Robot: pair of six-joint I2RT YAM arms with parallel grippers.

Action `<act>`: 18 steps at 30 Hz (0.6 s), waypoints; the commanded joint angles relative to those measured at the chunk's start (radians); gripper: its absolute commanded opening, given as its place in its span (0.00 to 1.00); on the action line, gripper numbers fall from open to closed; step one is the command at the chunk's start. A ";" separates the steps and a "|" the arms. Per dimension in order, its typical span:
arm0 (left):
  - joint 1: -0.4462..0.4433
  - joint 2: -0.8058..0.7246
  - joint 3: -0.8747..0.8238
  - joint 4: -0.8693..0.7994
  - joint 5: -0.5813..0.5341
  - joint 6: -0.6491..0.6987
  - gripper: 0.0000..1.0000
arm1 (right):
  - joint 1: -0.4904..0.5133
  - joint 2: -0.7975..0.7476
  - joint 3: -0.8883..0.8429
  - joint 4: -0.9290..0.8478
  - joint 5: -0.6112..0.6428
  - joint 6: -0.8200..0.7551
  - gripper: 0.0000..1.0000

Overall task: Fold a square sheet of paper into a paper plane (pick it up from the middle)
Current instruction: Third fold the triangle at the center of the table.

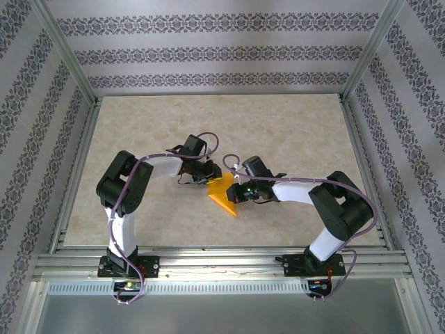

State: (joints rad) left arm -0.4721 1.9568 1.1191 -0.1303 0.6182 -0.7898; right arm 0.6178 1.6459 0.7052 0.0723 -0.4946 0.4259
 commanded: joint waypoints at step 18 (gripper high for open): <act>-0.009 -0.024 -0.020 -0.020 -0.013 -0.008 0.26 | 0.013 -0.025 -0.012 -0.022 -0.010 -0.010 0.00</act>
State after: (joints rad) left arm -0.4721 1.9549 1.1164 -0.1265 0.6182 -0.7902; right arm 0.6197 1.6360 0.6991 0.0658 -0.5022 0.4191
